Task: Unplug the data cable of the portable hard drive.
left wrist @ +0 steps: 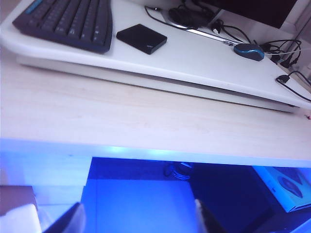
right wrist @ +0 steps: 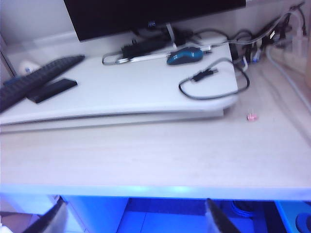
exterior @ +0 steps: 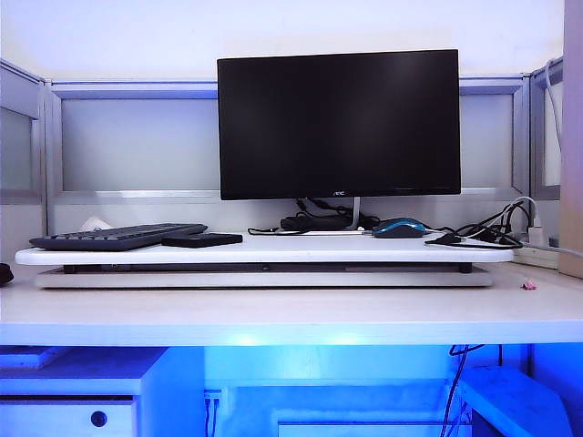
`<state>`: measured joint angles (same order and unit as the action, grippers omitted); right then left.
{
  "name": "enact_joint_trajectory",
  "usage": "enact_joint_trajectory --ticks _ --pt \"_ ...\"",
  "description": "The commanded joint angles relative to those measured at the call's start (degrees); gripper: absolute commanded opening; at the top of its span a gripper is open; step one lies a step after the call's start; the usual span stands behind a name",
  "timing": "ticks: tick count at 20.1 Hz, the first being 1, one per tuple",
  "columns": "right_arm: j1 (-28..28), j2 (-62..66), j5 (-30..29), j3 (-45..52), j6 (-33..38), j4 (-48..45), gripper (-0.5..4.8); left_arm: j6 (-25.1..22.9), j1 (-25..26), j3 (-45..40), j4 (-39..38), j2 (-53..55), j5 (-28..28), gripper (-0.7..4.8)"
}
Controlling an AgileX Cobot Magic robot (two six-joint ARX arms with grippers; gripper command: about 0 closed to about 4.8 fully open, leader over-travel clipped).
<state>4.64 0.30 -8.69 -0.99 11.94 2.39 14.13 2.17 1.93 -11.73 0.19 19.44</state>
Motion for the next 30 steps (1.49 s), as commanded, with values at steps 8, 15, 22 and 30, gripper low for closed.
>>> enact_joint_trajectory --ticks 8,15,22,30 --pt "0.0 -0.2 -0.2 0.5 1.3 7.6 -0.08 -1.6 0.0 -0.6 0.3 8.0 2.3 -0.05" --pt "0.0 3.0 2.1 0.5 1.7 7.7 -0.09 -3.4 0.0 -0.7 6.8 20.7 3.5 -0.05" --pt "0.1 3.0 1.0 0.5 0.3 7.7 -0.09 -9.9 -1.5 -0.7 6.1 -0.3 5.2 -0.05" --pt "0.1 8.6 0.0 0.5 0.3 7.8 -0.08 -12.2 -1.7 -0.9 3.7 0.0 6.1 -0.05"
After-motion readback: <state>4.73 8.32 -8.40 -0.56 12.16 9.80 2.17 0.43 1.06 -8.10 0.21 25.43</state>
